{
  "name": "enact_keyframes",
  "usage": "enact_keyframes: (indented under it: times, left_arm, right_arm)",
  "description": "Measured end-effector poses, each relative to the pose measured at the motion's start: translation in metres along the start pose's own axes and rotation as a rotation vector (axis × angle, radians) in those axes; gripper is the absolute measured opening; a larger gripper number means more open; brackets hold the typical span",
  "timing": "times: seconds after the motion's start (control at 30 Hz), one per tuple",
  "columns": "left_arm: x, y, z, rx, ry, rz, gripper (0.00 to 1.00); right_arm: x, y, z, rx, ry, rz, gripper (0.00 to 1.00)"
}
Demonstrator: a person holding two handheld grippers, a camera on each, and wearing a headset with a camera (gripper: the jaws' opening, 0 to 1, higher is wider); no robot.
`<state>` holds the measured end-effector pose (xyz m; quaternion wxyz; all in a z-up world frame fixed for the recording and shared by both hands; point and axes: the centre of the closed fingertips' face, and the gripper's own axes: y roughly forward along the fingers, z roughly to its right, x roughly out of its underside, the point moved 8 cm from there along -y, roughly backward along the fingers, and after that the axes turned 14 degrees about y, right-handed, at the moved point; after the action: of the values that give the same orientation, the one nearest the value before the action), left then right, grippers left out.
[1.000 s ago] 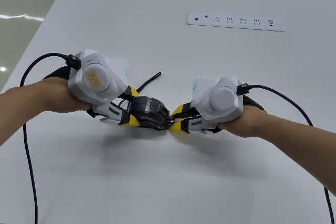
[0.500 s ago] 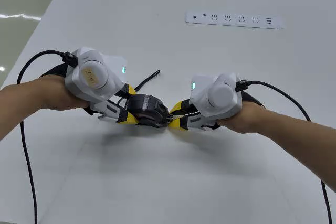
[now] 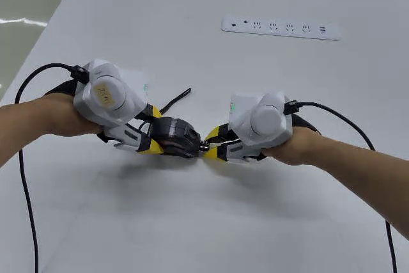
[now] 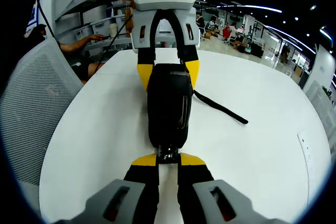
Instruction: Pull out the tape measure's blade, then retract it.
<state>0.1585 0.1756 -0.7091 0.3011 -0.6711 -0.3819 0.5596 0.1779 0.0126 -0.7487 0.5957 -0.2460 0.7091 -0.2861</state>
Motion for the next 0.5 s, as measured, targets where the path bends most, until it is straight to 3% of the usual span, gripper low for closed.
enact_keyframes:
  times: [0.5]
  left_arm:
    - [-0.0010,-0.0002,0.0002,-0.002,-0.002,-0.001,0.25]
  right_arm:
    - [0.0019,0.0008,0.0034,0.001,-0.011,-0.002,0.11]
